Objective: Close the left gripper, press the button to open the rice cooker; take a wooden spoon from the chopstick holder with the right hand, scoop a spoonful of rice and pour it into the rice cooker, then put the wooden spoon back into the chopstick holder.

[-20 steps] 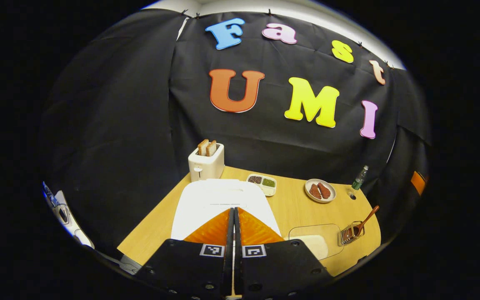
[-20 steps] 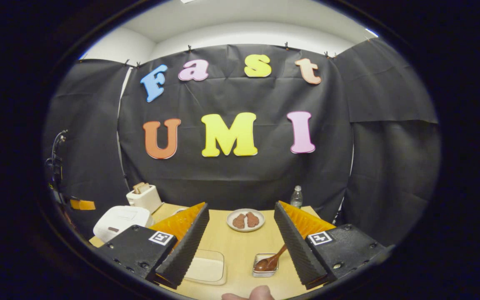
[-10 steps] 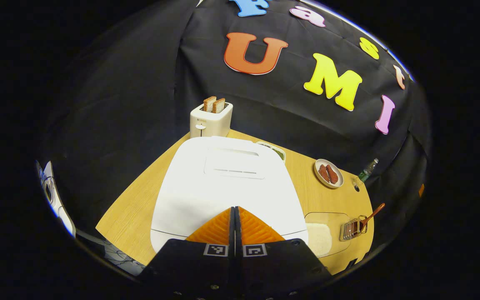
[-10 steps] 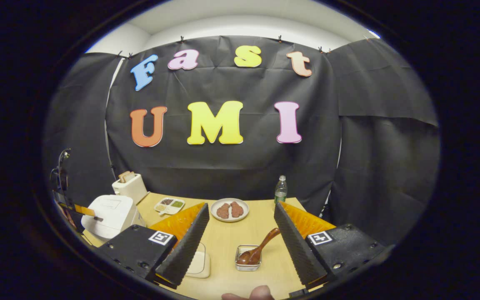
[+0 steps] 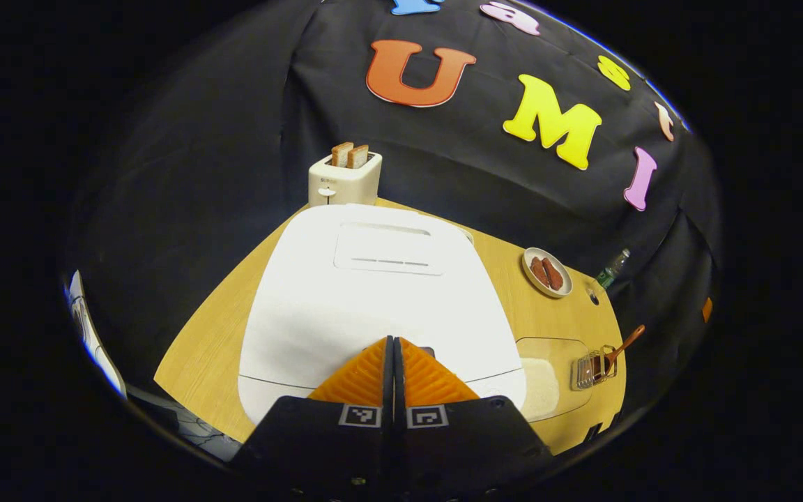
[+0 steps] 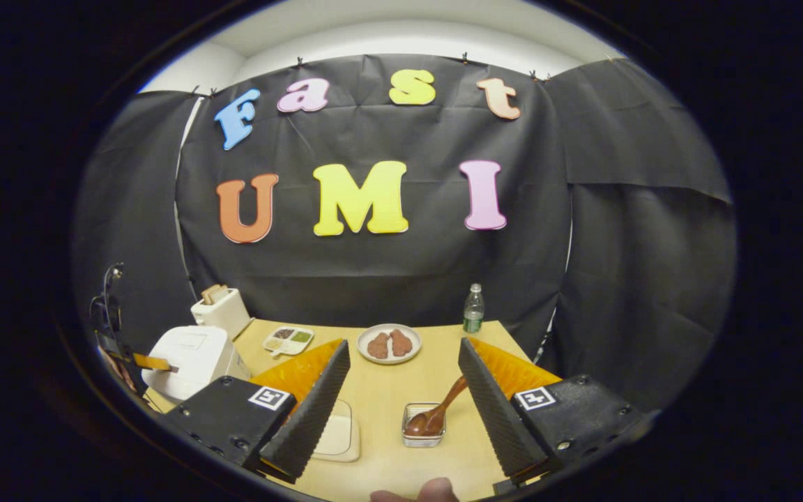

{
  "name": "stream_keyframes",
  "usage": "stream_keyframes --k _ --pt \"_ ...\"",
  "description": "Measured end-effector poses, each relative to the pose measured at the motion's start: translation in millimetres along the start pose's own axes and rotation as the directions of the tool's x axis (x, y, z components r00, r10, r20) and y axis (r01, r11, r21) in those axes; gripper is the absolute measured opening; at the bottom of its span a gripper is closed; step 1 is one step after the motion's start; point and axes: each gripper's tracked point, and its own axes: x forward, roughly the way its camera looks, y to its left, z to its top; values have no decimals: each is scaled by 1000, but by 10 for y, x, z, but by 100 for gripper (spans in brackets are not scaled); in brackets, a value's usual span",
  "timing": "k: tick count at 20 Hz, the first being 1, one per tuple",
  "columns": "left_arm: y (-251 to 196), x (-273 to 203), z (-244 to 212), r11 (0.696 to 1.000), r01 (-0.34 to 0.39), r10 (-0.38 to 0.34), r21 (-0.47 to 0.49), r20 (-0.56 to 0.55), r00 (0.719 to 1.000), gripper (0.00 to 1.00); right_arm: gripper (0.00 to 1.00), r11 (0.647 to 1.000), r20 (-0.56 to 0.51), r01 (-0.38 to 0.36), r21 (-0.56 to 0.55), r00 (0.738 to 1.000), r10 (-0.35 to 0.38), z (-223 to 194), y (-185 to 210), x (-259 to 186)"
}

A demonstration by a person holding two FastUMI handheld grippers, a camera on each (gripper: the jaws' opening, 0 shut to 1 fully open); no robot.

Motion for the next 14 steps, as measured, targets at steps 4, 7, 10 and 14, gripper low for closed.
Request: stream_keyframes --k 4,7,10,14 --pt "-52 -179 349 999 -34 31 29 94 995 0 100 1000 49 20 4 999 -20 190 -89 -72" --pt "-153 -414 914 997 -39 21 65 250 968 0 100 999 64 51 12 997 -52 214 -242 -125" --pt "-259 -595 1484 995 -40 2 92 383 924 0 100 997 72 81 12 994 -81 249 -410 -195" --pt "-333 -772 1970 992 -47 -15 116 487 873 0 100 994 57 106 7 993 -107 226 -583 -243"
